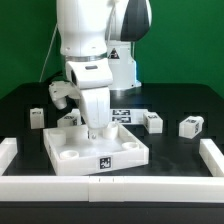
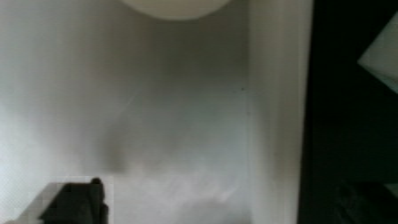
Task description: Assemble one leg
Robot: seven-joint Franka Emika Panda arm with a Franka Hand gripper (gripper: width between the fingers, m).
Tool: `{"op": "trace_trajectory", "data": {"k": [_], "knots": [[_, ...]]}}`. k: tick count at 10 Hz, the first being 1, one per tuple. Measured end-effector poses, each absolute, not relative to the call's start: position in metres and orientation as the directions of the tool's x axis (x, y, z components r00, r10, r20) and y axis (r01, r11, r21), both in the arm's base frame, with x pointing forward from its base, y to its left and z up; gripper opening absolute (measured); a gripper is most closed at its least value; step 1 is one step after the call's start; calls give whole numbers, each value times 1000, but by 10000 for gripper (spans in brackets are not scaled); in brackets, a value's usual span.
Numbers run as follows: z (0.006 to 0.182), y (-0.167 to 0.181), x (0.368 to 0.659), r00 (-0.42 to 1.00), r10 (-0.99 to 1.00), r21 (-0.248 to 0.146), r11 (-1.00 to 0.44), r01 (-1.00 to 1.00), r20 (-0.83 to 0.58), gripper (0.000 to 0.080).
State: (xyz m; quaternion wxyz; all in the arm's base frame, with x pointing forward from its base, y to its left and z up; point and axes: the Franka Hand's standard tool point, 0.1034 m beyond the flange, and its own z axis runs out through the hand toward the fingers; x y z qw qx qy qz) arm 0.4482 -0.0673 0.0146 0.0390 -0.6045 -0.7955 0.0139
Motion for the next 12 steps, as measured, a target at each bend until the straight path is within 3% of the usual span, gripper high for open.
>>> {"op": "trace_trajectory", "data": {"k": [4, 5, 6, 8, 9, 10, 12], "knots": [[11, -66, 450, -236, 971, -73, 239, 968, 46, 650], [9, -67, 449, -233, 971, -76, 236, 969, 47, 542], [9, -67, 448, -233, 971, -77, 236, 969, 48, 542], [8, -67, 448, -232, 972, -79, 235, 969, 48, 224], [8, -67, 448, -232, 972, -79, 235, 969, 49, 224], [9, -67, 449, -232, 972, -73, 235, 969, 46, 61], [9, -67, 449, -232, 972, -72, 235, 969, 46, 61]]}}
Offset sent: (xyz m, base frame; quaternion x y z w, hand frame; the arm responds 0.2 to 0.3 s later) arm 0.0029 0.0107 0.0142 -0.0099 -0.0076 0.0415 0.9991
